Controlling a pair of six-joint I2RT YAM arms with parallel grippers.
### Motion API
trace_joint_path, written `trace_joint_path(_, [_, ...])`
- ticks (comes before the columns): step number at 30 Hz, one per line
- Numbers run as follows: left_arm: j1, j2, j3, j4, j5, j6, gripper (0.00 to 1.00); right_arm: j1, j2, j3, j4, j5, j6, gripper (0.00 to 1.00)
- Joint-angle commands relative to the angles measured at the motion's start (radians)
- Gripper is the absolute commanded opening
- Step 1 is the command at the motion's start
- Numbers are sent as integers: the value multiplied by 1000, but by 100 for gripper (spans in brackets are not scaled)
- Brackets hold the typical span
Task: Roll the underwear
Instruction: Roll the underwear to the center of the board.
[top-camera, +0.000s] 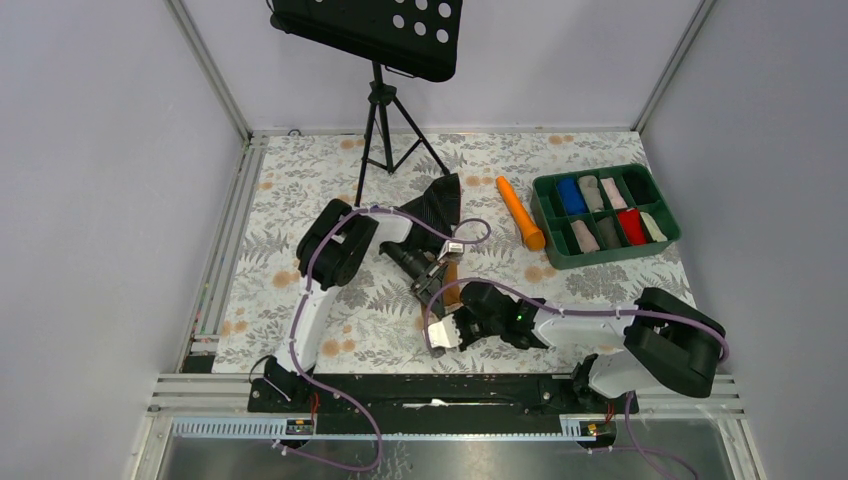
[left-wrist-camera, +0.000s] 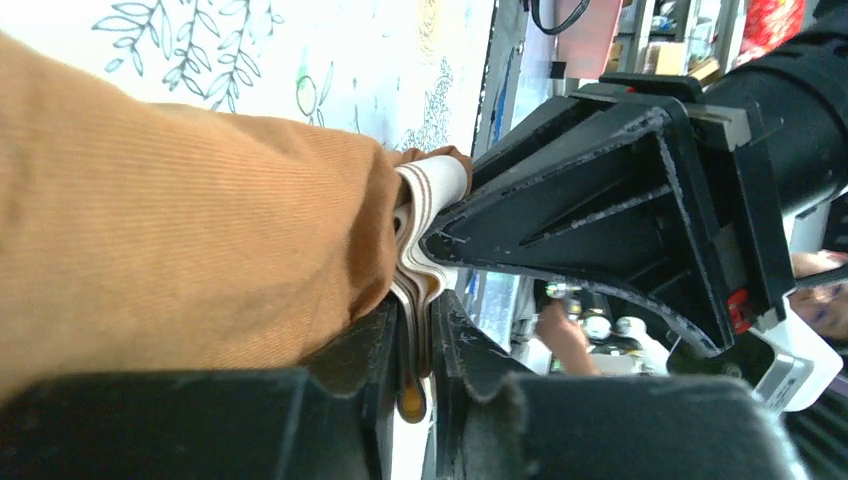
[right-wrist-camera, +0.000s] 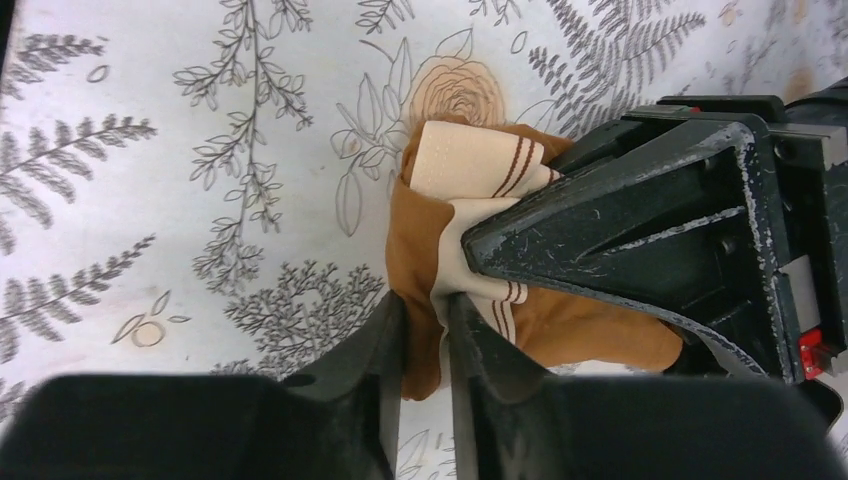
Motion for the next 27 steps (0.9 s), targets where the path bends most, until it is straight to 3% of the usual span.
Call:
trace_joint_path(1, [29, -35, 36, -79, -65, 289, 17, 11, 88, -39, -70, 56, -48, 15])
trace_joint_path(5, [135, -172, 55, -197, -16, 405, 29, 11, 51, 35, -250, -37, 11, 7])
trace_joint_path(8, [230, -332, -23, -118, -7, 349, 33, 2, 49, 121, -394, -143, 80, 5])
trace_joint_path(11, [281, -555, -194, 199, -135, 145, 36, -23, 71, 218, -509, -265, 152, 5])
trace_joint_path(14, [282, -836, -411, 513, -378, 23, 38, -68, 117, 286, -596, -360, 180, 4])
trace_joint_path(17, [283, -1074, -612, 784, -503, -66, 40, -153, 182, 368, -663, -473, 202, 4])
trace_joint_path(24, [270, -1124, -622, 666, -401, 108, 40, -311, 509, 666, -988, -716, 155, 3])
trace_joint_path(27, [210, -1132, -596, 559, -378, 222, 40, -337, 636, 784, -1101, -789, 121, 2])
